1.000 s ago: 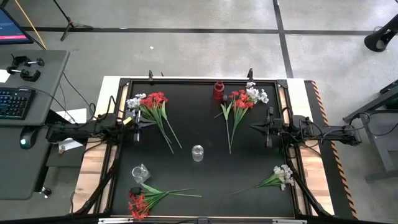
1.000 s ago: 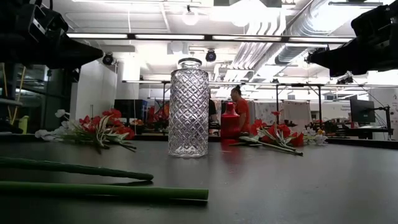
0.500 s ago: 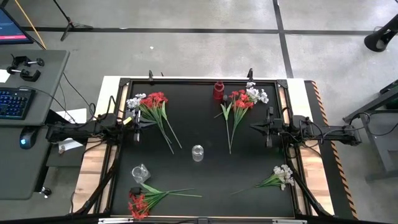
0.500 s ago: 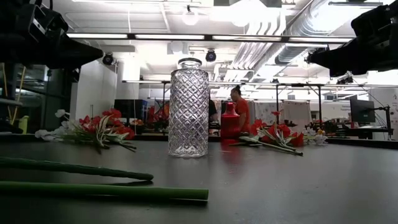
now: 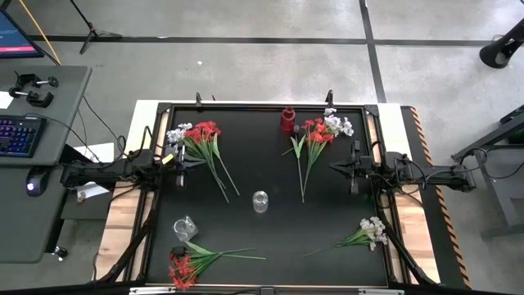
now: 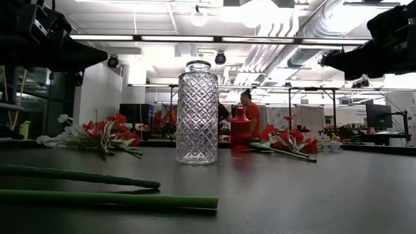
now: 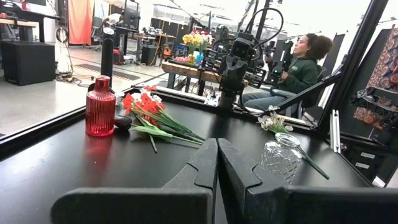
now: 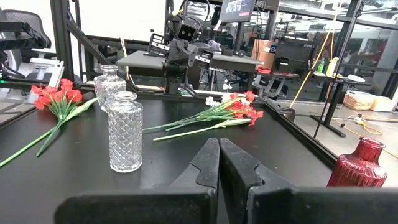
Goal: Sort flowers into vase by color
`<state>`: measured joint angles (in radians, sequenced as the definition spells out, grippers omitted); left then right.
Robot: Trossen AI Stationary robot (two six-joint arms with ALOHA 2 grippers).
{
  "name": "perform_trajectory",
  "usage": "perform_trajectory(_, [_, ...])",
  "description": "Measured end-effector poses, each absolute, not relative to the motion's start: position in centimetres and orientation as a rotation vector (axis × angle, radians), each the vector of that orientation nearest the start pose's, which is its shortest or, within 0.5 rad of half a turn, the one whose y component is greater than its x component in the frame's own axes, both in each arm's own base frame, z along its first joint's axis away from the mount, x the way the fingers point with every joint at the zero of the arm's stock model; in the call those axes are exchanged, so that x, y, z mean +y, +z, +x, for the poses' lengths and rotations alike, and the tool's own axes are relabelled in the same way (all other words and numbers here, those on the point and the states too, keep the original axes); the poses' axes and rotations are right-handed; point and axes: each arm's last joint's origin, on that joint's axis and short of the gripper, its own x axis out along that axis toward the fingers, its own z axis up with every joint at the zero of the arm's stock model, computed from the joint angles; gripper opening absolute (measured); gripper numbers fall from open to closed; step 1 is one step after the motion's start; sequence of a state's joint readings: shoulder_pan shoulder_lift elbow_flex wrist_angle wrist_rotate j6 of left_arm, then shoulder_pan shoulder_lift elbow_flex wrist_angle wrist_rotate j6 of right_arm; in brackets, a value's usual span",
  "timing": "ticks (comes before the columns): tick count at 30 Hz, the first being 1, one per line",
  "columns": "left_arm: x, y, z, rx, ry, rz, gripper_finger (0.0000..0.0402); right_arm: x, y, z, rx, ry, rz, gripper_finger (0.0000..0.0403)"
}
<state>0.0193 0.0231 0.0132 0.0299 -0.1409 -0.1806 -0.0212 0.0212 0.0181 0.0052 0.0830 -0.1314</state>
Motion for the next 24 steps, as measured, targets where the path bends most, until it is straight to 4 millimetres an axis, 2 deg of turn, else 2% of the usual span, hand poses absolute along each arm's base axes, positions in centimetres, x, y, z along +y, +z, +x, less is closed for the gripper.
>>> perform_trajectory(3, [0.6,16.9,9.8,-0.034,0.158,-0.181,0.0000,-0.5,16.9,9.8,-0.007,-0.108,-0.131,0.0000])
perform_trajectory(5, [0.6,16.9,9.8,-0.034,0.158,-0.181,0.0000,-0.5,17.4,9.8,-0.062,-0.111,-0.050,0.0000])
perform_trajectory(7, [0.6,16.9,9.8,-0.034,0.158,-0.181,0.0000,-0.5,18.7,9.6,-0.207,-0.091,0.183,0.0000])
perform_trajectory(9, [0.6,16.9,9.8,-0.034,0.158,-0.181,0.0000,-0.5,20.3,9.2,-0.397,-0.050,0.489,0.0000])
perform_trajectory(11, [0.6,16.9,9.8,-0.035,0.158,-0.181,0.0000,-0.9,21.4,8.6,-0.575,-0.086,0.739,0.0000])
perform_trajectory(13, [0.6,16.9,9.8,-0.034,0.158,-0.181,0.0000,-1.2,21.9,8.2,-0.690,-0.134,0.884,0.0000])
perform_trajectory(15, [0.6,16.9,9.8,-0.035,0.158,-0.181,0.0000,-1.2,22.9,8.0,-0.706,-0.104,0.912,0.0000])
perform_trajectory(18, [0.6,16.9,9.8,-0.035,0.158,-0.181,0.0000,-0.8,26.2,8.3,-0.559,0.005,0.880,0.0000])
perform_trajectory(21, [0.6,16.9,9.8,-0.035,0.158,-0.181,0.0000,-0.3,28.8,9.6,-0.171,0.021,0.851,0.0000])
perform_trajectory(24, [0.6,16.9,9.8,-0.034,0.158,-0.181,0.0000,0.0,30.1,10.9,0.224,-0.037,0.853,0.0000])
